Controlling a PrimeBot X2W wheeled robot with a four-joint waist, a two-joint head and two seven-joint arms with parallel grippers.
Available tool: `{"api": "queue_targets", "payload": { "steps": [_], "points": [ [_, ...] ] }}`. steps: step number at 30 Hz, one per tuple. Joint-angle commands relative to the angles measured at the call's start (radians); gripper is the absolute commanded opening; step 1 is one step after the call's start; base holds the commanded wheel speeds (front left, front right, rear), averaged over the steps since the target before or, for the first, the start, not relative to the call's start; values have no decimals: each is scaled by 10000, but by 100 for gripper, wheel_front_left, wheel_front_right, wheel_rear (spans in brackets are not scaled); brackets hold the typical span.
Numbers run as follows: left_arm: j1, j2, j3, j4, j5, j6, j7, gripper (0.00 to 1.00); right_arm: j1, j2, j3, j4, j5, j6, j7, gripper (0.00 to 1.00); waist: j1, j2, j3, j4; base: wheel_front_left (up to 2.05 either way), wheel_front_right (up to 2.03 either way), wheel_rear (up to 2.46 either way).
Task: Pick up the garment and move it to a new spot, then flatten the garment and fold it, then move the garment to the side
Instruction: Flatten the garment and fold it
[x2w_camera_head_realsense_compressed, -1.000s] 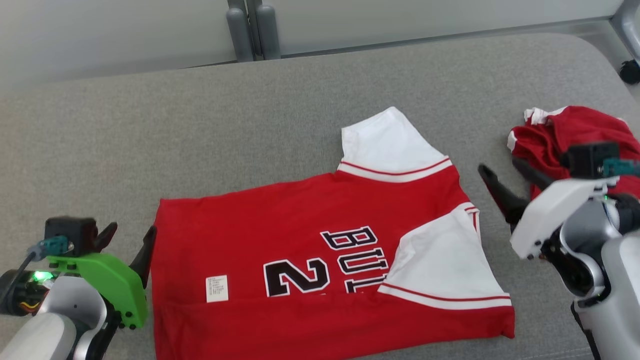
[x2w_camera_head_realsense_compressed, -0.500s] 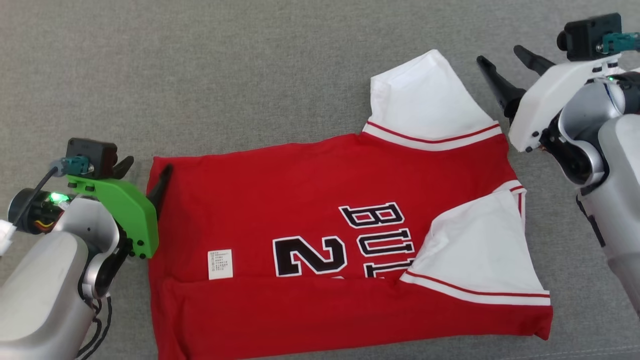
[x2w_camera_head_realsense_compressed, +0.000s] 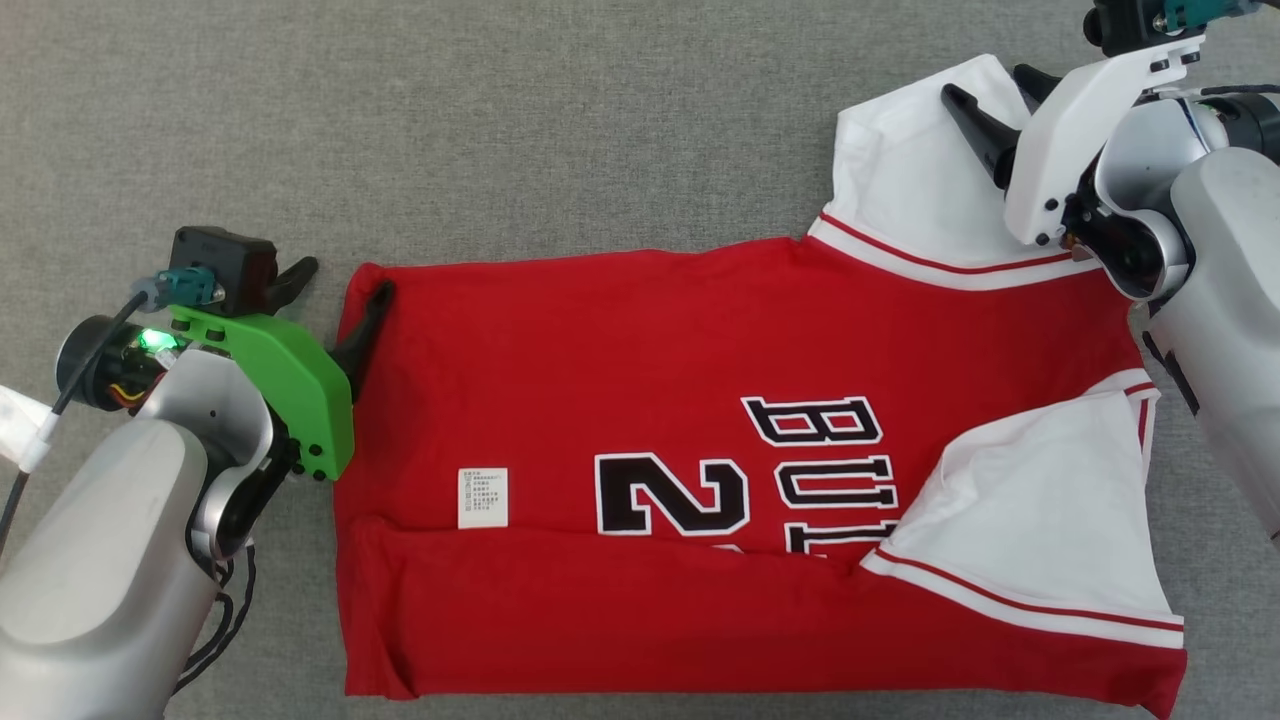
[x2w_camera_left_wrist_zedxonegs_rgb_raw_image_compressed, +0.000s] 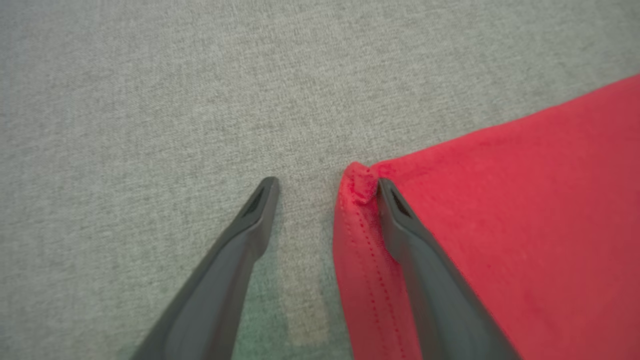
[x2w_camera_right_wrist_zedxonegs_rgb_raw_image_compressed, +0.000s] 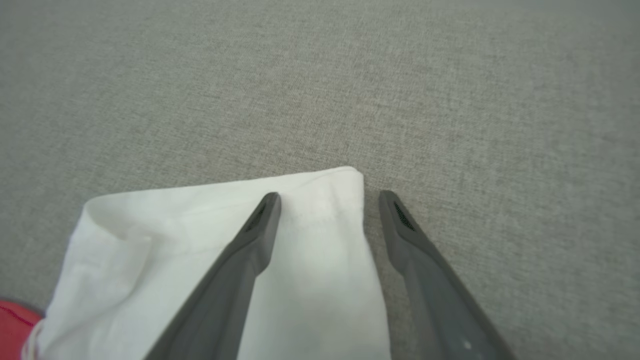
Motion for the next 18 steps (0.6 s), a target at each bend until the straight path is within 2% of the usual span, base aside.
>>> {"api": "queue_targets", "payload": {
  "steps": [1, 8, 9, 10, 13, 14, 15, 16, 17, 18],
  "points": [
    [-107, -16, -50, 69, -25, 3, 32, 100, -209, 5, 142, 203, 110, 0, -81, 100, -1, -1, 127, 129, 0, 0, 0],
    [-184, -70, -185, 110, -76, -62, 151, 100, -564, 180, 787, 1053, 639, 0, -121, 100, -1, -1, 262, 167, 0, 0, 0],
    [-200, -90, -207, 124, -89, -80, 150, 100, -576, 224, 903, 1113, 752, 2, -105, 82, -1, -1, 272, 157, 0, 0, 0],
    [-212, -91, -224, 139, -99, -95, 160, 100, -604, 236, 1011, 1161, 838, 3, -135, 48, -1, -1, 278, 143, 0, 0, 0],
    [-207, -45, -258, 236, -162, -112, 279, 100, -642, 220, 1284, 1240, 1057, 2, -173, 25, -1, -1, 221, 80, 0, 0, 0],
    [-177, -30, -261, 276, -186, -124, 316, 97, -643, 211, 1378, 1255, 1141, 2, -181, 23, -1, -1, 176, 46, 0, 0, 0],
    [-162, -13, -256, 298, -185, -125, 352, 82, -648, 210, 1454, 1257, 1222, 2, -178, 15, -1, -1, 143, 18, 0, 0, 0],
    [-144, 3, -248, 333, -190, -121, 369, 63, -650, 198, 1521, 1236, 1310, 0, -174, 0, -1, -1, 108, -14, 0, 0, 0],
    [-110, 21, -256, 384, -247, -148, 449, 17, -657, 173, 1613, 1185, 1399, 0, -201, 0, -1, -1, 71, -50, 0, 0, 0],
    [-74, 36, -258, 415, -317, -165, 494, 0, -663, 144, 1704, 1136, 1506, 0, -262, 0, -1, -1, 35, -87, 0, 0, 0]
  ]
}}
